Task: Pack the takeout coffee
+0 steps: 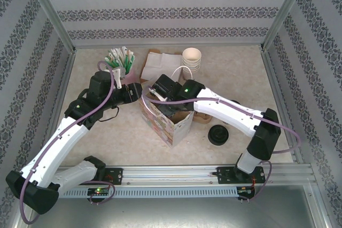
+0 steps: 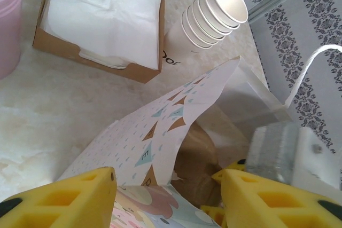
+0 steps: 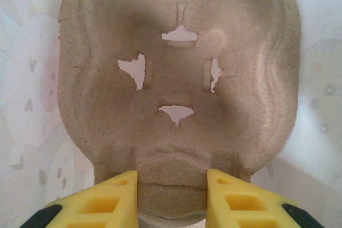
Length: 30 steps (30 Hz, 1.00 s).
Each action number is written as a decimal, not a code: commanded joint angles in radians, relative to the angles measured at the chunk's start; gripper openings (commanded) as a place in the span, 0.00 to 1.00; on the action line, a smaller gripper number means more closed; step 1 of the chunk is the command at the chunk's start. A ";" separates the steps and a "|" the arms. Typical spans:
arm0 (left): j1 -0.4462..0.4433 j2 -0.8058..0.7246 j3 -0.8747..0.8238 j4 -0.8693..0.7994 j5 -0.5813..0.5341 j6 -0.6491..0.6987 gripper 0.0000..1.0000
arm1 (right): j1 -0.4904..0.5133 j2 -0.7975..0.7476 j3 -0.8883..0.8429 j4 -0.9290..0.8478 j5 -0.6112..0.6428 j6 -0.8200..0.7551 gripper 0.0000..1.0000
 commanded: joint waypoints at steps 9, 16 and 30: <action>0.014 -0.039 -0.001 0.009 -0.046 0.009 0.55 | -0.024 0.073 0.044 -0.045 -0.035 0.011 0.31; 0.013 -0.053 0.001 -0.011 -0.088 0.021 0.55 | -0.028 0.117 0.047 -0.038 -0.054 0.019 0.31; 0.013 -0.082 0.004 -0.033 -0.129 0.036 0.55 | -0.044 0.172 0.020 -0.010 -0.077 0.038 0.32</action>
